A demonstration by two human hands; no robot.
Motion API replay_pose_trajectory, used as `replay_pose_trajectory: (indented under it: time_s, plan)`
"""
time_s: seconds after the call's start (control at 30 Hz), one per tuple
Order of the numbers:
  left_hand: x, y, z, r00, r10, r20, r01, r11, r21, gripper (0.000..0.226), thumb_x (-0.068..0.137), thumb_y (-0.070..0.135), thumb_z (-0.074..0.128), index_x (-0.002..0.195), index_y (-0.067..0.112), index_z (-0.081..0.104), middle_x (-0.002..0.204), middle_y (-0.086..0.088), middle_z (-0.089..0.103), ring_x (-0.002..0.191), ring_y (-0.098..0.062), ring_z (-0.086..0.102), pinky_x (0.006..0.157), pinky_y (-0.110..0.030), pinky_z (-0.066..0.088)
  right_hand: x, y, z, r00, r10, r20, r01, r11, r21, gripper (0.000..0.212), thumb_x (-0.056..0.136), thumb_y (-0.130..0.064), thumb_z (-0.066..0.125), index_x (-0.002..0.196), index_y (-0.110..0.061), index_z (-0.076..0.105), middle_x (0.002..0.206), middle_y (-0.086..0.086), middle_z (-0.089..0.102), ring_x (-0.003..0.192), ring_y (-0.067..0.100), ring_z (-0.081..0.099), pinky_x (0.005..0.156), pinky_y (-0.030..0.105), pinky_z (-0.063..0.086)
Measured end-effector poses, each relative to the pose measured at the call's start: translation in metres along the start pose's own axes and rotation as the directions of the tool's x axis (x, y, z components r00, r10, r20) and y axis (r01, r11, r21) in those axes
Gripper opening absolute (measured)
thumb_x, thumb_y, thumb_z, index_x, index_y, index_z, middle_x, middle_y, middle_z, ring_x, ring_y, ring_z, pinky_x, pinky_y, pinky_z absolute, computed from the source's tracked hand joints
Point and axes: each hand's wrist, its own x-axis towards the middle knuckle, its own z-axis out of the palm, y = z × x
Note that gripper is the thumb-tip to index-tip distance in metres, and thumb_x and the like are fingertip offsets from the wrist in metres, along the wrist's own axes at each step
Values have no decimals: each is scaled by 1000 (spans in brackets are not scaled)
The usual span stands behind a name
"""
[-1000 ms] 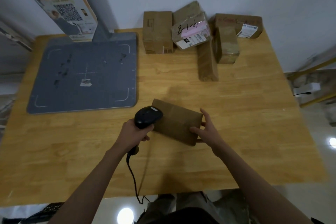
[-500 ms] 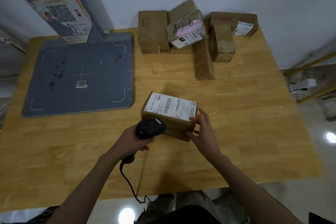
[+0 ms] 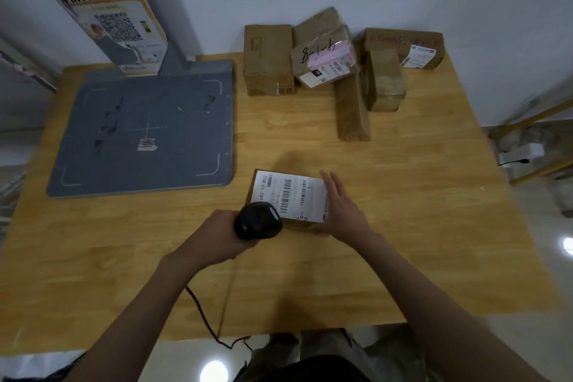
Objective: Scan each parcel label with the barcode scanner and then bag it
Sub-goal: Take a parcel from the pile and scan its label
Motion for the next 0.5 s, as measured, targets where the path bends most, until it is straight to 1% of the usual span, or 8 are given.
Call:
replay_pose_trajectory:
  time_s: [0.03, 0.1, 0.17, 0.2, 0.3, 0.37, 0.4, 0.5]
  plan:
    - [2, 5, -5, 999, 36, 9, -37, 997, 73, 11, 80, 18, 78, 86, 18, 69, 76, 4, 71, 62, -7, 66, 55, -21, 52, 5, -1, -5, 999, -4, 39, 6, 999, -32, 130, 65, -37, 92, 159, -24, 3, 167, -5, -4, 137, 33, 43, 95, 51, 50]
    - [7, 18, -15, 994, 107, 36, -112, 966, 232, 13, 80, 18, 75, 85, 22, 65, 82, 7, 67, 75, -9, 65, 65, -24, 54, 12, -1, -11, 996, -23, 82, 29, 997, -65, 130, 64, -36, 93, 159, -18, 6, 165, -7, 2, 132, 32, 48, 94, 47, 49]
    - [11, 30, -22, 984, 162, 70, -176, 926, 333, 21, 80, 16, 73, 80, 29, 57, 81, 10, 63, 77, -11, 62, 65, -25, 51, 14, -2, -14, 995, -30, 98, 38, 996, -78, 128, 65, -34, 93, 159, -17, 7, 164, -7, 5, 129, 33, 50, 92, 47, 50]
    - [14, 35, -24, 980, 181, 84, -199, 911, 361, 23, 80, 16, 73, 80, 31, 56, 82, 10, 61, 76, -10, 61, 64, -24, 49, 14, -2, -14, 995, -31, 100, 40, 996, -82, 127, 65, -33, 93, 159, -17, 7, 164, -7, 5, 128, 33, 51, 91, 47, 50]
    - [23, 48, -28, 966, 233, 111, -258, 873, 413, 19, 81, 18, 71, 94, 25, 60, 91, 8, 62, 83, -12, 62, 66, -27, 51, 14, 1, -11, 995, -48, 90, 55, 995, -81, 128, 65, -32, 92, 159, -17, 7, 164, -7, 3, 125, 34, 53, 91, 48, 52]
    - [28, 55, -29, 957, 265, 116, -289, 861, 418, 21, 81, 20, 72, 92, 27, 56, 89, 10, 59, 81, -12, 60, 62, -25, 47, 13, 2, -10, 994, -61, 87, 67, 995, -71, 127, 66, -32, 92, 159, -17, 6, 165, -7, 2, 125, 34, 53, 93, 49, 52]
    - [30, 57, -30, 955, 274, 115, -297, 858, 419, 22, 80, 19, 72, 93, 28, 56, 89, 10, 60, 80, -12, 60, 62, -26, 47, 12, 2, -10, 994, -62, 87, 68, 995, -70, 127, 66, -31, 92, 159, -17, 6, 165, -7, 1, 125, 34, 53, 93, 49, 52]
    - [36, 63, -32, 952, 283, 113, -303, 836, 456, 31, 79, 14, 71, 106, 23, 61, 94, 6, 63, 84, -17, 63, 70, -35, 55, 11, 1, -10, 995, -53, 84, 59, 996, -70, 127, 67, -31, 92, 159, -18, 5, 165, -7, -1, 126, 33, 53, 94, 50, 52]
